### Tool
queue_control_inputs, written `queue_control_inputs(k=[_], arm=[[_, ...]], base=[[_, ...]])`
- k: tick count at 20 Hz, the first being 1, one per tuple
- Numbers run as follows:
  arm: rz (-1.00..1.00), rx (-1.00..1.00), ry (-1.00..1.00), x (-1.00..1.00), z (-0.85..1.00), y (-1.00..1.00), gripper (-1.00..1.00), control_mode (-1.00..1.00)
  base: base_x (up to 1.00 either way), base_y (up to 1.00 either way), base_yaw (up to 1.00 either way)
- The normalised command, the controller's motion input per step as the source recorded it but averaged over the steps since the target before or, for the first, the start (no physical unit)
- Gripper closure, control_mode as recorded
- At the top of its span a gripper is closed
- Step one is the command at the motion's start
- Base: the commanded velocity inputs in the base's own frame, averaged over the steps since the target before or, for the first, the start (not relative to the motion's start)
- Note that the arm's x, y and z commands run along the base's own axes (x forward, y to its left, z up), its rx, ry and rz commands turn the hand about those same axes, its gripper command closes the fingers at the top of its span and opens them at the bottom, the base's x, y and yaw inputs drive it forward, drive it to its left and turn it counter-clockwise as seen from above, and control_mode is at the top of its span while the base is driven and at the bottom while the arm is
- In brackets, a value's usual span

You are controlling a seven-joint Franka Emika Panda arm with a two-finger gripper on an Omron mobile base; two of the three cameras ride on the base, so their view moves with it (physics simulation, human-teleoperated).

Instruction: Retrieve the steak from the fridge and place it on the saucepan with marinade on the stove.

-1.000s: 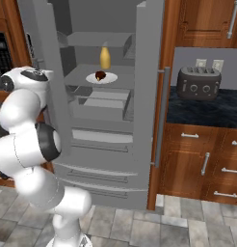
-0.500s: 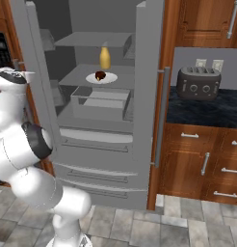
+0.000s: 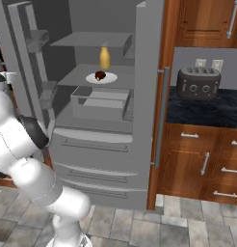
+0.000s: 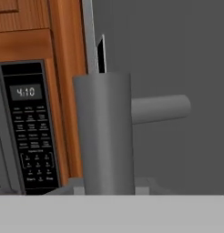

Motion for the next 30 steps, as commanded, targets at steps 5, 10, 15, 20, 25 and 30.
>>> queue_control_inputs(k=[5,10,15,20,25,30], arm=[[-0.02,0.00,0.00,-0.10,0.00,0.69,1.00,-1.00],[-0.01,0.00,0.00,-0.05,0.00,0.55,1.00,-1.00],[0.00,0.00,0.00,0.00,0.00,0.31,1.00,-1.00],[0.00,0.00,0.00,0.00,0.00,0.00,1.00,-1.00],[0.00,0.00,0.00,0.00,0.00,0.00,1.00,-1.00],[0.00,0.00,0.00,0.00,0.00,0.00,-1.00,-1.00]], base=[[0.00,0.00,0.00],[0.00,0.00,0.00],[0.00,0.00,0.00],[0.00,0.00,0.00],[0.00,0.00,0.00],[0.00,0.00,0.00]])
